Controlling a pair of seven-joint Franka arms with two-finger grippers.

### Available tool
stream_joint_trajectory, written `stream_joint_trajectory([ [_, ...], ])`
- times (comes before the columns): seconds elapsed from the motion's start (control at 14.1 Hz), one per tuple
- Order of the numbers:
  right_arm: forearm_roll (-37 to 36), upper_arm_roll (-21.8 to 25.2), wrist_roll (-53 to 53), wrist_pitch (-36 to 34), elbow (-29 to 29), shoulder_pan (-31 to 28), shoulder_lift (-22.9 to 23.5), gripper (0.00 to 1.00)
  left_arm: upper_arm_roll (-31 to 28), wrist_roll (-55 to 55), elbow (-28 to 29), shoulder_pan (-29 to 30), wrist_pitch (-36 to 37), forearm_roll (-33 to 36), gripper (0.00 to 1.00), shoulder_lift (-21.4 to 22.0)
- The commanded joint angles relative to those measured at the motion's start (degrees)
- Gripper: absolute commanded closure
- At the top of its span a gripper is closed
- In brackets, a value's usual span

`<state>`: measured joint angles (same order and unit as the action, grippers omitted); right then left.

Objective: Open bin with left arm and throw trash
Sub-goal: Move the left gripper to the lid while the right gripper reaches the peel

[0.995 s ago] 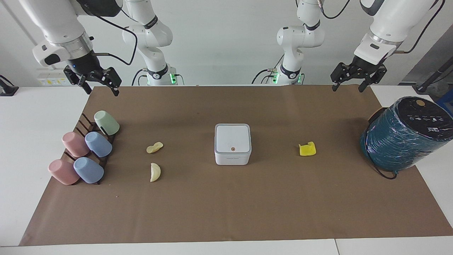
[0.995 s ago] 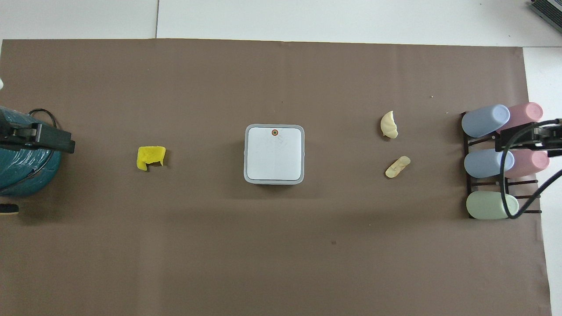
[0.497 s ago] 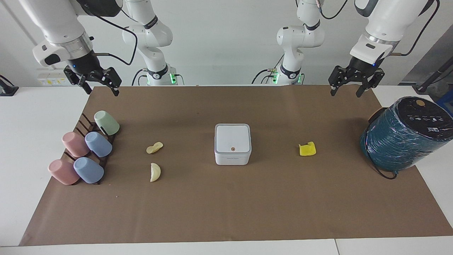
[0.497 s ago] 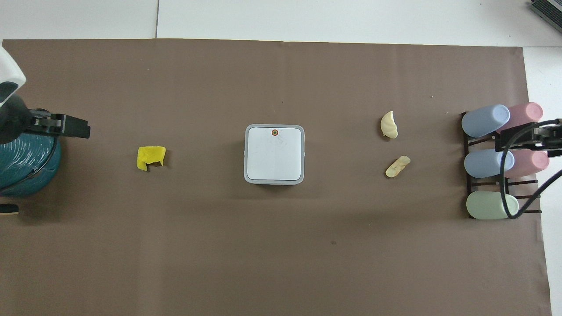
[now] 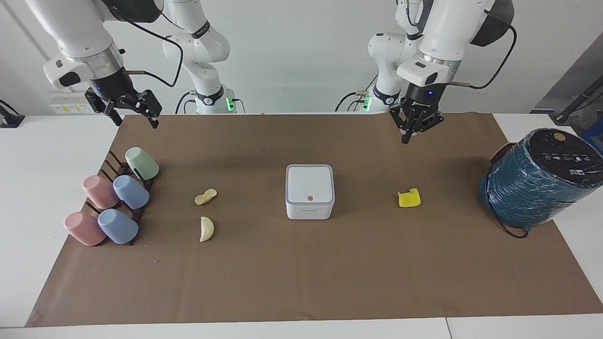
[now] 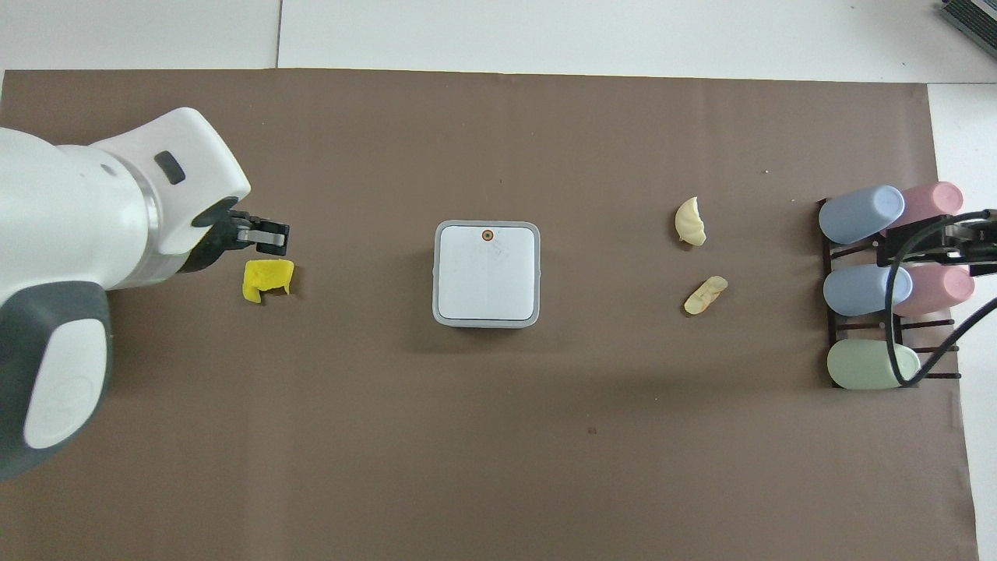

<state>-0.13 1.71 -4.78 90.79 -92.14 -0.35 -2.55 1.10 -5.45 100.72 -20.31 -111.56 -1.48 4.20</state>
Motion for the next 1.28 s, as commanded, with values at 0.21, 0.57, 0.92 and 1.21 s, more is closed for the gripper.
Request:
stream_joint_trajectory([
  [0.21, -0.5, -0.4, 0.5, 7.5, -4.6, 0.0, -0.6, 0.00, -0.9, -9.6, 2.9, -9.0, -12.2, 0.5, 1.00, -5.5],
  [0.57, 0.5, -0.8, 0.7, 20.1, -13.0, 0.9, 2.0, 0.00, -0.8, -14.6, 3.7, -14.4, -24.3, 0.4, 1.00, -13.3],
  [0.92, 0.7, -0.8, 0.2, 35.4, -16.8, 4.9, 10.4, 0.00, -0.9, -14.7, 3.0, -15.3, -29.2, 0.4, 1.00, -18.5],
  [1.21, 0.7, -0.8, 0.6, 45.3, -16.8, 7.0, 17.5, 0.00, -0.9, -14.7, 3.1, -15.7, -30.8, 0.4, 1.00, -21.3],
])
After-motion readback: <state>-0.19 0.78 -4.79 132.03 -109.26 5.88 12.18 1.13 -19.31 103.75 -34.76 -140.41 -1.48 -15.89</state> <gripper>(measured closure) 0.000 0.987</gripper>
